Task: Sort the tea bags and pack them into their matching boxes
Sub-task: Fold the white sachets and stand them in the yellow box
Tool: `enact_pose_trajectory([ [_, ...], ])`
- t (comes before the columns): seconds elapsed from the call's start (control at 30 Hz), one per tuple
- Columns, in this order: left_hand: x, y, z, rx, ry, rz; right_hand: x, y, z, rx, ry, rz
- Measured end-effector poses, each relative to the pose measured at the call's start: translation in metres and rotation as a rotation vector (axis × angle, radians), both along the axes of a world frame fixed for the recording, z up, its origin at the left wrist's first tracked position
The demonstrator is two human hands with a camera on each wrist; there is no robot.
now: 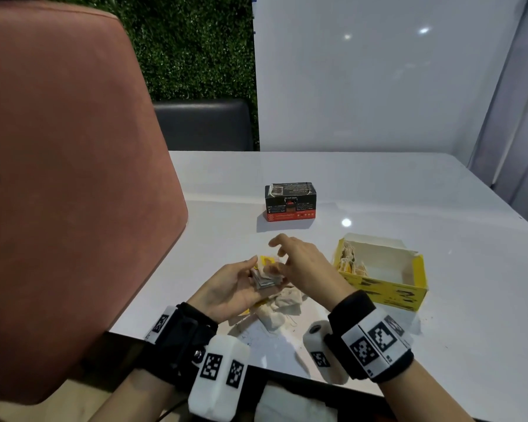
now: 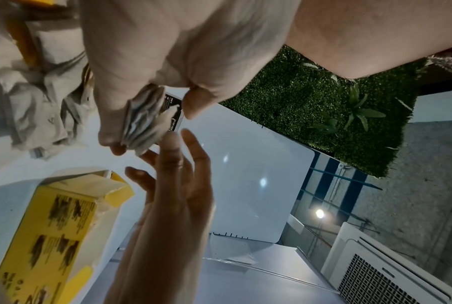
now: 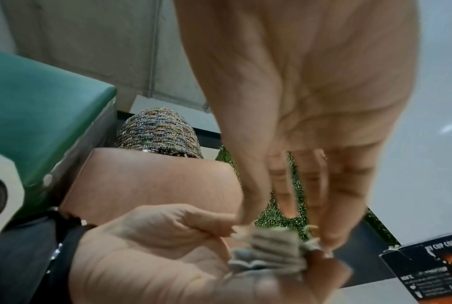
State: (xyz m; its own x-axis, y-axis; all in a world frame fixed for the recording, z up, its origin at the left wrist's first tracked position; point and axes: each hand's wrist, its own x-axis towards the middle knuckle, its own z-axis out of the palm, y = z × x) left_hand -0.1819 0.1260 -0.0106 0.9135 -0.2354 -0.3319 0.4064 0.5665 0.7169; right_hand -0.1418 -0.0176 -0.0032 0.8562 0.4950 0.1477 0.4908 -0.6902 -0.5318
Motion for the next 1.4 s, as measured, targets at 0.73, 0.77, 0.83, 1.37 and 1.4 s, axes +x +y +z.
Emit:
enact_pose_trajectory([
  [0.73, 0.002, 0.034, 0.005, 0.154, 0.049, 0.162, 0.023, -0.004, 0.016, -0.018, -0.013, 0.124],
  [0.77, 0.001, 0.038, 0.003, 0.176, 0.040, 0.177, 0.025, -0.004, 0.010, -0.190, 0.034, 0.118],
  [0.83, 0.000, 0.043, 0.001, 0.207, 0.033, 0.193, 0.020, 0.001, -0.006, -0.513, 0.106, 0.113],
  [1.37, -0.005, 0.049, -0.017, 0.387, -0.026, 0.107, -0.003, 0.009, -0.046, -0.663, -0.051, 0.082],
  [1.4, -0.006, 0.049, -0.020, 0.510, -0.101, 0.069, -0.001, 0.005, -0.044, -0.636, -0.045, 0.086],
])
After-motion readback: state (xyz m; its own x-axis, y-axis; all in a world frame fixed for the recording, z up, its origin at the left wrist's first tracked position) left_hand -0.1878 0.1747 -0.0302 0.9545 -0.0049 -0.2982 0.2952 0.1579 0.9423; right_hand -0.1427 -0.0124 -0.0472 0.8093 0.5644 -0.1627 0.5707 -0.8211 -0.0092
